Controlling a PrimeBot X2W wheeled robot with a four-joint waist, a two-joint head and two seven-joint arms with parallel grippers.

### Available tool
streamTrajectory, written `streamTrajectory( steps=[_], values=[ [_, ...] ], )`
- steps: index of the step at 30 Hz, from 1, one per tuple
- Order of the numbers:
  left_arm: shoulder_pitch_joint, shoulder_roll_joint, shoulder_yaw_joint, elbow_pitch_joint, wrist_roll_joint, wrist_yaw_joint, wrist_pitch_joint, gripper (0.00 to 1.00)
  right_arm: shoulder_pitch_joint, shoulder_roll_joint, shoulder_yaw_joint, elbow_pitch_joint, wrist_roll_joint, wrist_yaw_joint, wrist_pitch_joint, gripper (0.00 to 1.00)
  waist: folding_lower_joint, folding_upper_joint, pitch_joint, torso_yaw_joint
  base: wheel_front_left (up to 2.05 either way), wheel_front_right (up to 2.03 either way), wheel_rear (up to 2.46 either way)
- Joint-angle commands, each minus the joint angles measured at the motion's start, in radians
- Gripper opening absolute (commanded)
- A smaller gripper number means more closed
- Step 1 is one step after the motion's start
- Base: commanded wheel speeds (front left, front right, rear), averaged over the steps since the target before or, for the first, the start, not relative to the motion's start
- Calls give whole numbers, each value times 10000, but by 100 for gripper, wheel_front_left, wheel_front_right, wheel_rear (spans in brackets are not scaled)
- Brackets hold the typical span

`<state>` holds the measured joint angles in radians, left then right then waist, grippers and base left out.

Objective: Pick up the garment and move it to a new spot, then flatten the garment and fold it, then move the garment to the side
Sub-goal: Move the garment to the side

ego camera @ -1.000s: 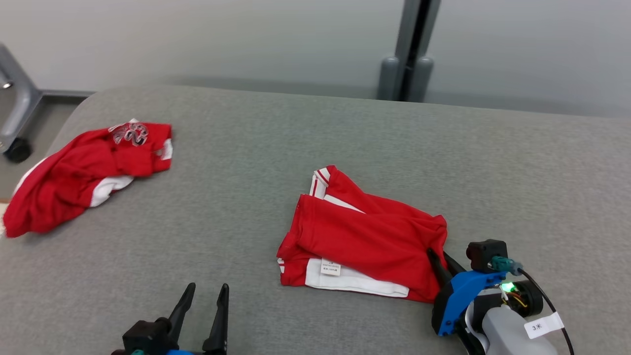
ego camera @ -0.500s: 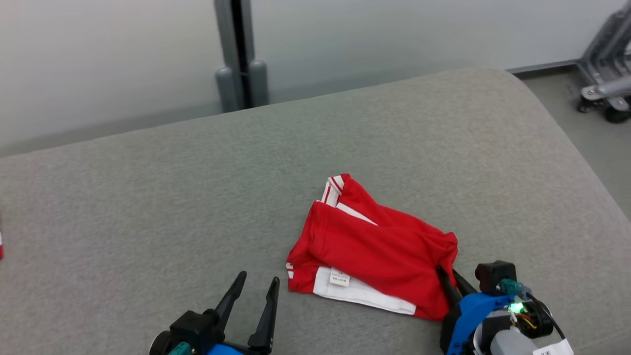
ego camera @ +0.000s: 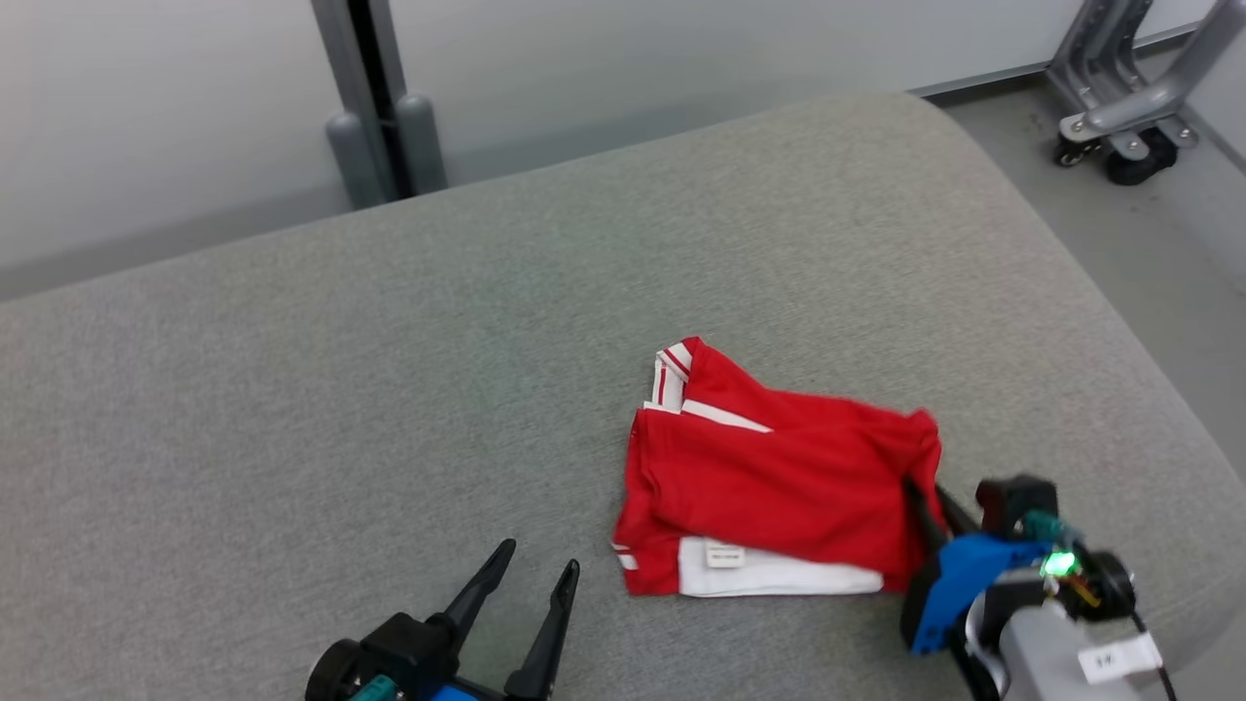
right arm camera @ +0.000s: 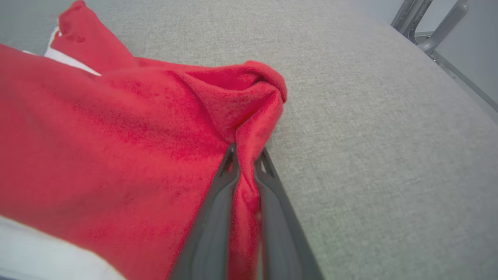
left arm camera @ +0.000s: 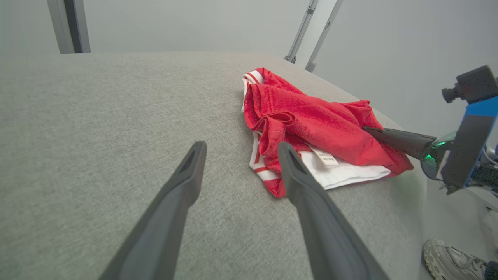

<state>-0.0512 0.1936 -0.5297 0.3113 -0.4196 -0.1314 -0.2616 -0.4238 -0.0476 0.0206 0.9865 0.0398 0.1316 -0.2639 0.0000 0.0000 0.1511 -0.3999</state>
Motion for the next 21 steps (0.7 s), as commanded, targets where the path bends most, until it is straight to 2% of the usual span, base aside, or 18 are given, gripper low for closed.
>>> streamTrajectory(
  steps=[1, 6, 8, 14, 17, 21],
  values=[
    [-201, 165, -33, -64, -44, 14, -46, 100, -403, -48, -274, -53, -370, -15, 44, 0, 0, 0, 282, 271, 0, 0, 0],
    [-436, 687, 39, -209, -182, 14, -45, 100, -1565, -53, -2065, -612, -2198, -12, 570, 0, 0, 0, 985, 955, 0, 0, 0],
    [-572, 998, 128, -340, -229, 14, -45, 100, -2199, -61, -3352, -1251, -3348, -14, 1097, 0, 0, 0, 1425, 1393, 0, 0, 0],
    [-892, 1342, 291, -601, -356, 13, -45, 100, -2929, -56, -5786, -2907, -5743, -12, 2243, 0, 0, 0, 1982, 2173, 0, 0, 0],
    [-980, 1366, 366, -679, -371, 13, -45, 100, -3073, -53, -6700, -3655, -6510, -12, 2618, 0, 0, 0, 2098, 2407, 0, 0, 0],
    [-998, 1384, 540, -716, -429, 13, -45, 100, -3172, -57, -7201, -4282, -6919, -12, 2819, 0, 0, 0, 2148, 2527, 0, 0, 0]
  ],
)
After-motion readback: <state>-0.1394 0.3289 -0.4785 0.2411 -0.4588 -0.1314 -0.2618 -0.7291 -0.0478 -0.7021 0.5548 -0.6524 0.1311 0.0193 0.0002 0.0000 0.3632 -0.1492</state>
